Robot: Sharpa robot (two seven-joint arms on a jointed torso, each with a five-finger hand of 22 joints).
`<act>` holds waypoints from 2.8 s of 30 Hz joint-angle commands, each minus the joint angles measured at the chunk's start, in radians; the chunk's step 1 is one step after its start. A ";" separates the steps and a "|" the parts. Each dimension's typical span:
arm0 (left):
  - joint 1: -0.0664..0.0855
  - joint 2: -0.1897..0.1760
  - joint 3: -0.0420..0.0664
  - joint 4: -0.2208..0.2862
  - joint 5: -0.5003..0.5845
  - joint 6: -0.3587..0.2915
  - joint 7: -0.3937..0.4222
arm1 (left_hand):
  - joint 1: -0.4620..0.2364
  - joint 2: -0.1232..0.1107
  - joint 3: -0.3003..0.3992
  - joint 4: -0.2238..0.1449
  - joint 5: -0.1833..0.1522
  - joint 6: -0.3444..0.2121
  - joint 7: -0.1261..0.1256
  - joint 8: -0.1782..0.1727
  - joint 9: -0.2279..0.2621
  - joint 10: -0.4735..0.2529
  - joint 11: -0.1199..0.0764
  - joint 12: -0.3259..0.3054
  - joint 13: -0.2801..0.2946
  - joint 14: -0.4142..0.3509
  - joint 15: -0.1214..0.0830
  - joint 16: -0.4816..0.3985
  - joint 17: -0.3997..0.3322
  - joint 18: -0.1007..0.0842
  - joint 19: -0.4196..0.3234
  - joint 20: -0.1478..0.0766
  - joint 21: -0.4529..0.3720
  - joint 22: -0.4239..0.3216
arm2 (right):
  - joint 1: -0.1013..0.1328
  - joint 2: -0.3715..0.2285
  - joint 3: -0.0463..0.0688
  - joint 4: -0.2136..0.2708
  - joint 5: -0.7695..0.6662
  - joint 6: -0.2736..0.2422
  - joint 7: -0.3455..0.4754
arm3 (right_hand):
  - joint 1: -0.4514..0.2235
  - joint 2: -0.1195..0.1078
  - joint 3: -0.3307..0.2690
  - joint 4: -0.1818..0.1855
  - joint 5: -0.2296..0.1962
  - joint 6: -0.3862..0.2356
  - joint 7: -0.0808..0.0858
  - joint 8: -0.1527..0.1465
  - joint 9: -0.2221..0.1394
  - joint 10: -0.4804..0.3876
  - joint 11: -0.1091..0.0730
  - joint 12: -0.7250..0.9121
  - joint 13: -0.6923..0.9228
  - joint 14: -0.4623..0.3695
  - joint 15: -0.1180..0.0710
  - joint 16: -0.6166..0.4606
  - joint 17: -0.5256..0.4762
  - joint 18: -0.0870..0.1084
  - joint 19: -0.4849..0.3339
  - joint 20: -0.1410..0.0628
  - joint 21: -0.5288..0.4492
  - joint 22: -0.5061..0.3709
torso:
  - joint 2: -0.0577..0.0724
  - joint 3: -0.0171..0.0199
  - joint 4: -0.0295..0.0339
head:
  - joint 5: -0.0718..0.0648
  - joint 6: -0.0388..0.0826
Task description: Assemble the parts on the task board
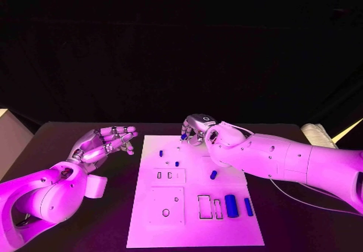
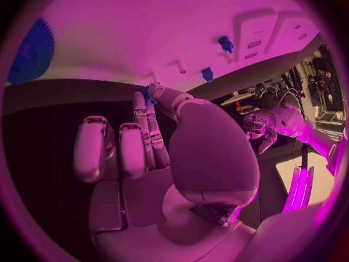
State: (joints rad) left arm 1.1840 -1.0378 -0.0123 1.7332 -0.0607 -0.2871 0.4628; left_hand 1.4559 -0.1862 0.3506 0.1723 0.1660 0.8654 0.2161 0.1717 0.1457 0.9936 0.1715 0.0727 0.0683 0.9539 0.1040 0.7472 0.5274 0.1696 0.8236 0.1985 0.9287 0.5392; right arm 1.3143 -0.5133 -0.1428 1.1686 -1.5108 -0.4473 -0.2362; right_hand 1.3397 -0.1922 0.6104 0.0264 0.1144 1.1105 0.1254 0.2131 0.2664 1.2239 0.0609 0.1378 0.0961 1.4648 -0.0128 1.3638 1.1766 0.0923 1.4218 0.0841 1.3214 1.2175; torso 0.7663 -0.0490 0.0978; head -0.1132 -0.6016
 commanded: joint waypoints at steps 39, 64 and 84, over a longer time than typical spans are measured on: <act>0.014 0.004 0.001 -0.006 0.001 0.021 -0.002 | -0.012 0.000 0.004 0.003 -0.003 -0.006 0.012 -0.005 -0.002 -0.009 0.000 -0.005 -0.001 -0.008 0.000 0.007 0.001 0.013 -0.011 0.001 0.006 0.002 | -0.015 0.032 -0.005 -0.041 0.027 0.021 0.029 | -0.047 -0.060 -0.046 0.000 0.022 -0.151 0.045 -0.069 0.038 -0.182 0.052 -0.065 -0.027 -0.013 0.036 -0.079 -0.149 0.027 -0.116 0.038 -0.189 -0.233 | 0.004 -0.0028 0.0010 | 0.011 -0.001; 0.015 0.004 0.000 -0.028 0.003 0.028 -0.005 | -0.012 0.001 0.006 0.002 -0.003 -0.008 0.012 -0.006 -0.002 -0.011 0.000 -0.005 -0.001 -0.010 0.000 0.009 0.001 0.013 -0.014 0.001 0.009 0.004 | 0.020 -0.315 0.004 0.210 0.179 0.053 0.006 | 0.138 -0.056 -0.471 0.220 0.074 -0.196 0.003 -0.091 0.059 0.129 -0.017 0.728 0.583 0.044 -0.021 0.037 0.021 -0.017 0.012 -0.015 -0.052 -0.018 | -0.001 0.0067 -0.0259 | 0.007 0.011; 0.014 0.016 0.000 -0.041 0.003 0.036 -0.008 | -0.012 0.001 0.006 0.002 -0.003 -0.008 0.012 -0.006 -0.002 -0.011 0.000 -0.005 -0.001 -0.010 0.000 0.009 0.001 0.013 -0.014 0.001 0.009 0.004 | 0.015 -0.290 0.004 0.142 0.276 0.164 -0.022 | 0.137 -0.007 -0.529 0.261 0.155 -0.257 0.039 0.034 0.107 0.347 0.021 1.433 1.475 0.106 0.020 0.207 0.394 -0.076 0.116 0.025 0.196 0.288 | 0.004 0.0090 -0.0192 | 0.001 0.004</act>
State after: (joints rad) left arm 1.1969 -1.0247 -0.0128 1.6911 -0.0601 -0.2727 0.4509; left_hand 1.4560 -0.1862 0.3505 0.1724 0.1660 0.8618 0.2198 0.1722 0.1449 0.9864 0.1716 0.0727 0.0684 0.9504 0.1004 0.7511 0.5271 0.1695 0.8164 0.1984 0.9332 0.5413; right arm 1.3308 -0.8063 -0.1392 1.3152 -1.2526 -0.3157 -0.2477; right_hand 1.4804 -0.2196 0.0829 0.2857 0.2461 0.8649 0.1636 0.2244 0.3674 1.4684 0.0700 1.4991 1.3082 1.4678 -0.0047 1.5517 1.3082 0.0371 1.4663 0.0971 1.4774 1.3082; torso 0.7694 -0.0408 0.0778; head -0.1125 -0.5966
